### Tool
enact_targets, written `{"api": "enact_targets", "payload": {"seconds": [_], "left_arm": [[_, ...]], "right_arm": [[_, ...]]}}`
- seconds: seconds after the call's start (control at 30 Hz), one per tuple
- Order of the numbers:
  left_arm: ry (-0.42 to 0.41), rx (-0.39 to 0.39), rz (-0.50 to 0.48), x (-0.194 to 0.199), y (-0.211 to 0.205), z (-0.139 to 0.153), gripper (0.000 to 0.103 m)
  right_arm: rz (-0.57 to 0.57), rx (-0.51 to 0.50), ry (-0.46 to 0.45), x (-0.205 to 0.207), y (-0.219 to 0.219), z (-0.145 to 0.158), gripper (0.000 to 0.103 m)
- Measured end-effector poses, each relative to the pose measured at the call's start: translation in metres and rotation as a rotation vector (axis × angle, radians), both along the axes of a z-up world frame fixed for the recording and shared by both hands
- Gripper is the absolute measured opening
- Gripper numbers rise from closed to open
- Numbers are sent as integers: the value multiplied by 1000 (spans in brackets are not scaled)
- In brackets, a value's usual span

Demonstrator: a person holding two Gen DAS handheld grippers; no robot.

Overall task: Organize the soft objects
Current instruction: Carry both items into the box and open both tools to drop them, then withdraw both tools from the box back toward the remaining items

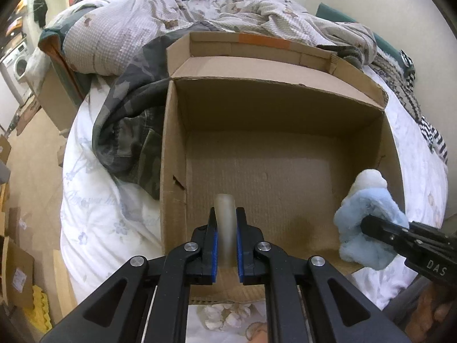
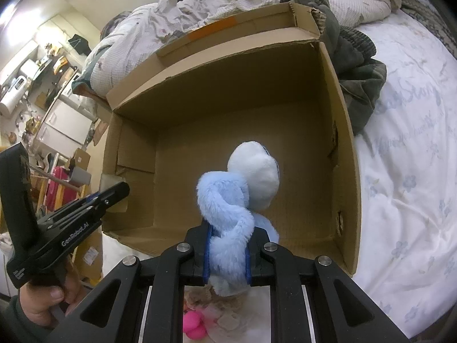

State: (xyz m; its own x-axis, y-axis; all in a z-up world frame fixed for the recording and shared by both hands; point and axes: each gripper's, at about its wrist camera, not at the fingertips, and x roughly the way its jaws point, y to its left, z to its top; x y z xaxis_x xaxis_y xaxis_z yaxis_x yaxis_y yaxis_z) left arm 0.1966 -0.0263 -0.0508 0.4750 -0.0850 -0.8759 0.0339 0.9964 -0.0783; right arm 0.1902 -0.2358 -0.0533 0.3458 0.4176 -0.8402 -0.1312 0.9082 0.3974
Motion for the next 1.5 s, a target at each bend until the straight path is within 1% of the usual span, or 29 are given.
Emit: {"api": "enact_targets", "payload": {"seconds": [0.5,0.6,0.67,0.73,0.8,0.83,0.9,0.93,0.97,1.0,1.03,1.07,1.1,1.23,1.27,1.4,1.5], "left_arm": [[7,0,17,1,2,-4,10],[10,-3,21,1,3,-5,16],[14,-5,22,1,3,-5,23],[18,-3,23,1,2,-5,24],[22,-4,24,2,3,-5,26],[24,-6,25,2,3,-5,29],[23,-10,28,2,4,-4,38],[19,-16,26,2,4,-3,47],[15,-24,23,2,3,-3,53],[11,-24,20,1,2,-2,56],[6,-11,21,1,1,-1,63],[2,5,23,0,-1,0,67],[-6,11,17,-1,-2,1,67],[-18,27,16,-1,-3,3,67],[-20,24,18,-1,-3,4,67],[-22,3,25,-2,1,6,67],[-40,9,27,-5,0,11,67]], "right_arm": [[3,-10,5,3,5,-6,19],[3,-7,6,3,4,-6,19],[2,-7,8,3,4,-7,20],[-2,-11,9,3,3,-7,23],[-1,-30,6,2,5,-7,28],[1,-37,1,2,6,-7,33],[1,-39,-10,2,6,-5,51],[-3,-38,-22,2,5,-3,67],[-9,-38,-39,1,4,0,70],[-11,-40,-50,1,4,2,70],[-13,-45,-57,1,3,3,73],[-19,-50,-64,2,3,4,80],[-28,-52,-69,1,1,4,83],[-56,-49,-91,1,-3,9,101],[-61,-42,-103,0,-4,11,103],[-65,-8,-112,-2,-6,12,103],[-71,17,-109,-3,-5,12,103]]}}
